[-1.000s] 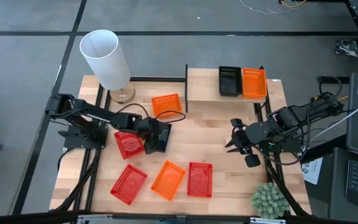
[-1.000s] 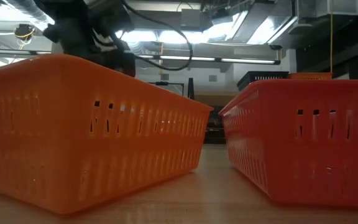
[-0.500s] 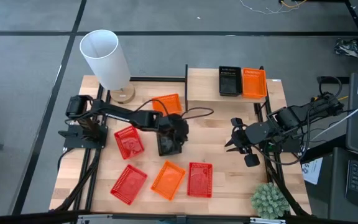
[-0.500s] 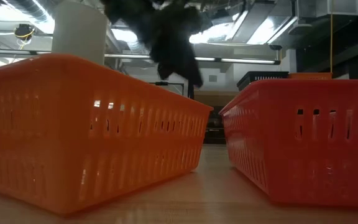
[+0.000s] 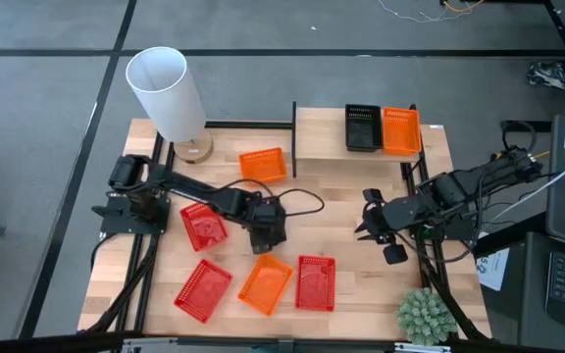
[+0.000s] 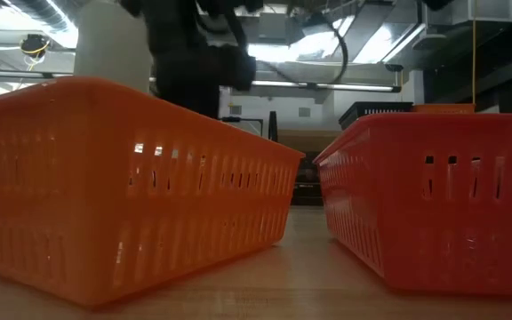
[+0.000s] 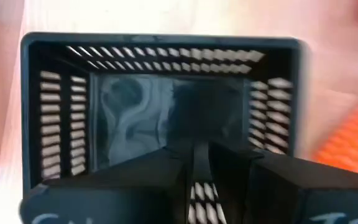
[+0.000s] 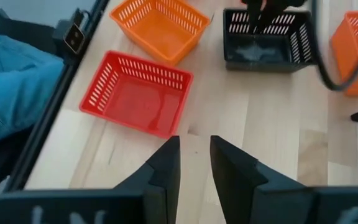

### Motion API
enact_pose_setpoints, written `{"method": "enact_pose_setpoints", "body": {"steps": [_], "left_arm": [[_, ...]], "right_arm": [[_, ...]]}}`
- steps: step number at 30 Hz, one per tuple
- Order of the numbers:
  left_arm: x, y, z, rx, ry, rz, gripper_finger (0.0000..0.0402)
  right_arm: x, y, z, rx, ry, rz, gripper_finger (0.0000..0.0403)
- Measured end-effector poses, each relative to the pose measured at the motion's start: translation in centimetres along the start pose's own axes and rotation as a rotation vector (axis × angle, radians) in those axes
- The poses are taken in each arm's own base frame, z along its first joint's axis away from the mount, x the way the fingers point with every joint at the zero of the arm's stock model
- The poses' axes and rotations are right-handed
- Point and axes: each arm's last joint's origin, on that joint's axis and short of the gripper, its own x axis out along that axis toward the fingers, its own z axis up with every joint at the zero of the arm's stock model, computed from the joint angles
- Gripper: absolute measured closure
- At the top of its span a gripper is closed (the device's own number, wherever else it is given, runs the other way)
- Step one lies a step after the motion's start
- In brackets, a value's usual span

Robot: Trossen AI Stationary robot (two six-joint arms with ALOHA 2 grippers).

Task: Stack baskets on shelf by color
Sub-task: Adjust the black bin, then stack the top orange basket on top of the orange basket on the shelf

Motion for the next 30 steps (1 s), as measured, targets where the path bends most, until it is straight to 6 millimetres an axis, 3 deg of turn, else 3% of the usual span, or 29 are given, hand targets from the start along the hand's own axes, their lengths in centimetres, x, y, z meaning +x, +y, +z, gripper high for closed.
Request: {"method": "enact_pose_setpoints", "body": {"steps": [5,7,9,11,14,19,23,27,30], "left_arm": [[4.2,3.1,1.4,-0.073,-0.009,0.087,0.0360],[5.4,3.7,3.0,-0.123,-0.081,0.051,0.0360],[5.6,3.1,5.4,-0.088,-0.188,-0.047,0.0360],[5.1,1.3,7.3,-0.001,-0.278,-0.097,0.0360],[3.7,-1.3,8.3,0.116,-0.332,-0.036,0.0360],[1.0,-3.3,7.2,0.227,-0.239,0.251,0.0360],[-1.1,-2.3,5.2,0.236,-0.070,0.447,0.0360],[-2.4,0.6,3.8,0.179,0.125,0.538,0.0360],[-3.9,2.9,3.3,0.127,0.179,0.572,0.0360]], "right_arm": [[0.9,0.0,-0.6,-0.002,0.017,-0.003,0.0315],[1.1,0.0,-0.7,-0.006,0.020,-0.003,0.0315],[1.1,0.0,-0.8,-0.006,0.021,-0.003,0.0315],[1.1,0.0,-0.8,-0.006,0.019,-0.003,0.0315],[1.1,0.0,-0.8,0.002,0.023,-0.003,0.0315],[1.1,-0.1,-1.0,0.060,0.043,-0.006,0.0315],[1.1,-0.1,-1.0,0.090,0.044,-0.007,0.0315],[1.1,-0.1,-1.0,0.100,0.043,-0.007,0.0315],[1.1,-0.1,-1.0,0.097,0.043,-0.008,0.0315]]}}
